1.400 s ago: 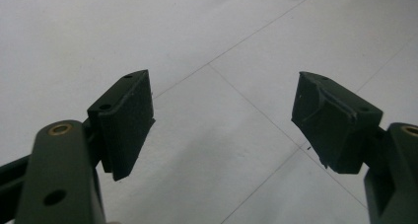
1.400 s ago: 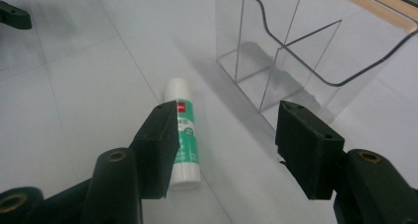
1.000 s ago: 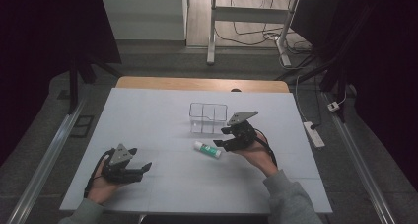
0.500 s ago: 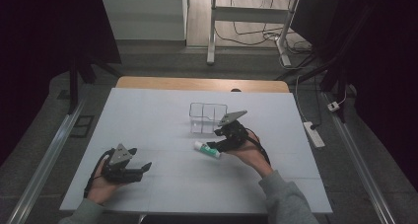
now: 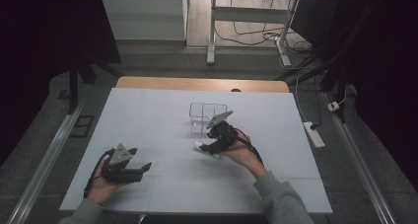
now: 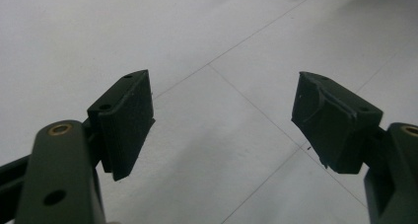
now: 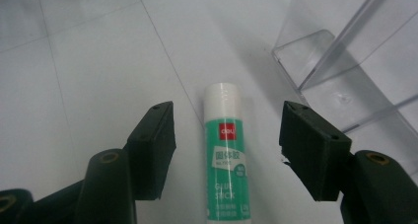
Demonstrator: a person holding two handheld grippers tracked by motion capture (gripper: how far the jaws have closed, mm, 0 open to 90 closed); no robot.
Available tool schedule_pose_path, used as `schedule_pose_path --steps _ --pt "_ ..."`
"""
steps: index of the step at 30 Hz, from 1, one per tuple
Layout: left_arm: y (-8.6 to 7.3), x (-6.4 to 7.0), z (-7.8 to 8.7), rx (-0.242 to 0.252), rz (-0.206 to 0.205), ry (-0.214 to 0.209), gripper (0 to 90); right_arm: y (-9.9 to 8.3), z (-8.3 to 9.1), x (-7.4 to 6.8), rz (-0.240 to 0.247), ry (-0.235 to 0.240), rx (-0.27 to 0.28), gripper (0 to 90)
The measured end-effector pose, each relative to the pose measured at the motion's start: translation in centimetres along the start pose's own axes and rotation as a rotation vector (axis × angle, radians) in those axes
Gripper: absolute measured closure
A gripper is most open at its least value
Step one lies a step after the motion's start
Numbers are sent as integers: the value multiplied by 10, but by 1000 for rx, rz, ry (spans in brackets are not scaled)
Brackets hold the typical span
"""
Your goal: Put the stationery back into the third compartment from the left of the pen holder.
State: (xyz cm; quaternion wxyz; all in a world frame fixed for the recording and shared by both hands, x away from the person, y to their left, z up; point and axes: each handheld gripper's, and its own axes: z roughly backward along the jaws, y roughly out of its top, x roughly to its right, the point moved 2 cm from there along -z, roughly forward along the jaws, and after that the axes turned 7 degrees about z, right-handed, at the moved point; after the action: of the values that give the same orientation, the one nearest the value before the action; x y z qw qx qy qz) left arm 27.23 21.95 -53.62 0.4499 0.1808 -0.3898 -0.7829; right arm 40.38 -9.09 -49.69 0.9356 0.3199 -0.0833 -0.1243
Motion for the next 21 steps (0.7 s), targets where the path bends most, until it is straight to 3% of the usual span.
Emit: schedule_pose_path --steps 21 --pt "0 0 -1 -3 -4 -3 236 6 -31 2 15 44 -124 363"
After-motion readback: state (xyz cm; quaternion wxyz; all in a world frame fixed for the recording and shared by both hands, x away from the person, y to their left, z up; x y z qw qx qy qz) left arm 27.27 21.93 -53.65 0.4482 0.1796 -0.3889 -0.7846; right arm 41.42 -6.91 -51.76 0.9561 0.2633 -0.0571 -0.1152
